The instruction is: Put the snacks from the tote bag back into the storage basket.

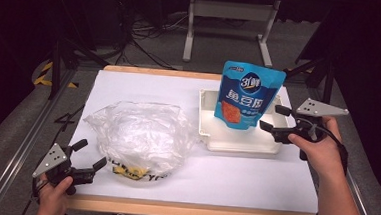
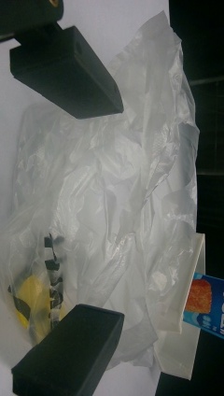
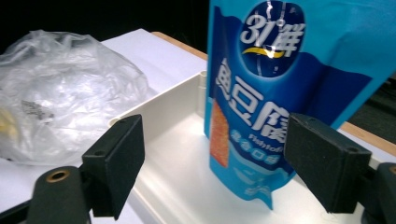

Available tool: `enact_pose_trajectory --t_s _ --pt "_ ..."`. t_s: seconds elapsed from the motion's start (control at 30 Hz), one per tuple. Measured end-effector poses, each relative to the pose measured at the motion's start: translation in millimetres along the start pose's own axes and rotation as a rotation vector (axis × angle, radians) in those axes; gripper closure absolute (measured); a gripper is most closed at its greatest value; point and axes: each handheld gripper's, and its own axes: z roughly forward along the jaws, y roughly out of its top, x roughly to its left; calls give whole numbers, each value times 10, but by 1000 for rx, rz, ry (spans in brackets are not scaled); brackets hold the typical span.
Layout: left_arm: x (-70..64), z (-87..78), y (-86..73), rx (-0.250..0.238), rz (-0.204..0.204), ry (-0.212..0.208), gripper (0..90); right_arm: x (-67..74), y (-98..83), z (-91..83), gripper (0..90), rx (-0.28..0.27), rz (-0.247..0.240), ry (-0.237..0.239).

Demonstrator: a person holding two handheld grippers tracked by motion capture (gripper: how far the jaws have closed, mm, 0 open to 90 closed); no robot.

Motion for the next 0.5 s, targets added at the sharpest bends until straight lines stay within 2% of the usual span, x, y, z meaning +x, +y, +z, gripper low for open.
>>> enact_pose_trajectory --t_s 0.17,0.23,0.33,0.5 --pt "-3 3 1 1 2 0 39 134 -11 -25 185 -7 15 35" --pt "-2 2 2 0 2 0 39 203 -25 -18 170 -26 32 66" --pt "-2 1 2 -1 2 1 39 296 -37 -15 170 -30 20 103" --pt "-2 1 2 -1 2 1 39 412 -61 -8 151 -32 -4 125"
